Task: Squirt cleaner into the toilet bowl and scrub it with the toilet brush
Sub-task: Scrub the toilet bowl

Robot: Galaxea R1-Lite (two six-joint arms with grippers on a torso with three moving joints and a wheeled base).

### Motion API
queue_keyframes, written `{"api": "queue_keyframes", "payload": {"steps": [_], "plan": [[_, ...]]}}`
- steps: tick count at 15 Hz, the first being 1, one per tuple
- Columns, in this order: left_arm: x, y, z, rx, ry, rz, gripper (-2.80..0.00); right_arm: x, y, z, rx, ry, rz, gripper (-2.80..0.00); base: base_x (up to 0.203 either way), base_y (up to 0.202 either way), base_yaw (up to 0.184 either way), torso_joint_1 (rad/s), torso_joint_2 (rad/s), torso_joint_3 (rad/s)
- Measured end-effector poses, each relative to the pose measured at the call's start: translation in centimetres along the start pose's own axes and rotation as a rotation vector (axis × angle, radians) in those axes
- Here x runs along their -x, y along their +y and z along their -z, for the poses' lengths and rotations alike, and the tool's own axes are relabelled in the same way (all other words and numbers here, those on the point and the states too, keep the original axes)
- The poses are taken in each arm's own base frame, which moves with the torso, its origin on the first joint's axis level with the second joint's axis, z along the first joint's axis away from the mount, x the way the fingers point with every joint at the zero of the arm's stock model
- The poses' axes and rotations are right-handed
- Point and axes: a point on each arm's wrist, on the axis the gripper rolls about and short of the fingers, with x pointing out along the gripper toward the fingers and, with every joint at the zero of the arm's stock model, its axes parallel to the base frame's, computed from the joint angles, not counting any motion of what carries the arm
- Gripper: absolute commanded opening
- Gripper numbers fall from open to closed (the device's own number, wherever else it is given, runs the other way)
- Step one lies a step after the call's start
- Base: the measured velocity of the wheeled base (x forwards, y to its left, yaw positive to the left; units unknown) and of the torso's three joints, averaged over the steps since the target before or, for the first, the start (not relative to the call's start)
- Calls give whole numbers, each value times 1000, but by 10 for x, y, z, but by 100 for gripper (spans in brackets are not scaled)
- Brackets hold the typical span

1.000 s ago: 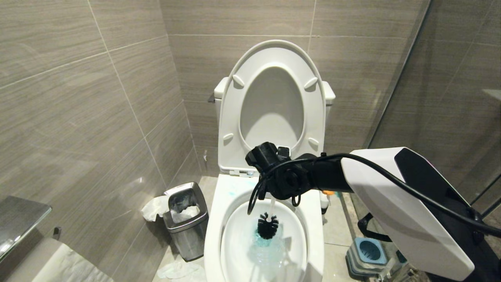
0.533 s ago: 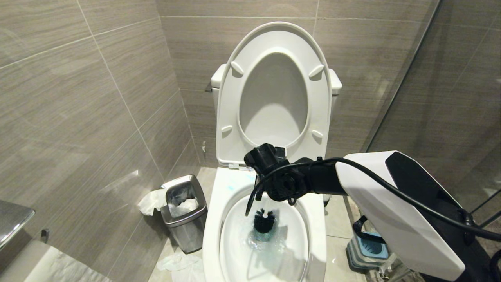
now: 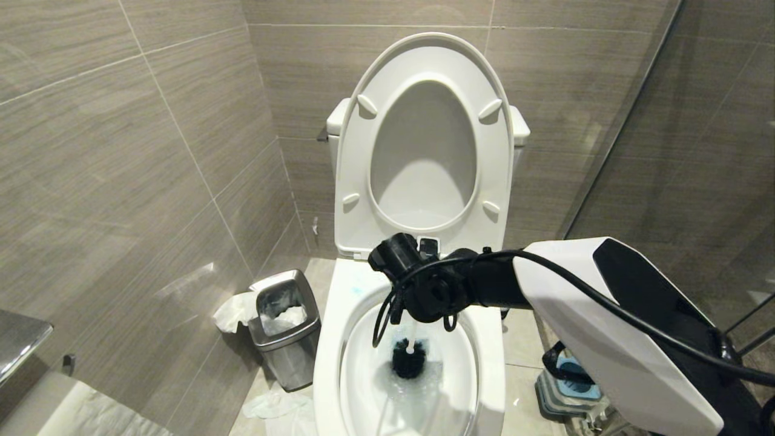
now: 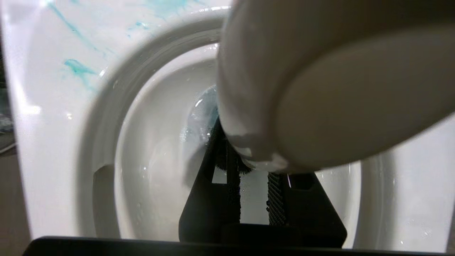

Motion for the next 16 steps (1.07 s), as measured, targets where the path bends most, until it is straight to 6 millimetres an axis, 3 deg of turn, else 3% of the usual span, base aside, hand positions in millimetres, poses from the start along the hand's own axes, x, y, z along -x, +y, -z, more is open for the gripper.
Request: {"api": "queue_keyframes", "payload": {"steps": [4,7,10,13,16], "plan": [[0,0,0,-1,0,1,-280,-2,6,-1,-13,-26,-30,-280,0,0,0,0,0,0],[0,0,0,-1,0,1,-280,4,22,24,21,-3,-60,-280,0,0,0,0,0,0],[0,0,0,-3,0,1,-280,16,14,36,53,75,17,-280,0,0,0,0,0,0],[0,0,0,-2,0,1,-280,18,-3,16,23,60,106,-280,0,0,0,0,0,0],[0,0,0,-1,1,-1,-280,11,0,-6,-1,-34,46,-280,0,0,0,0,0,0]]}}
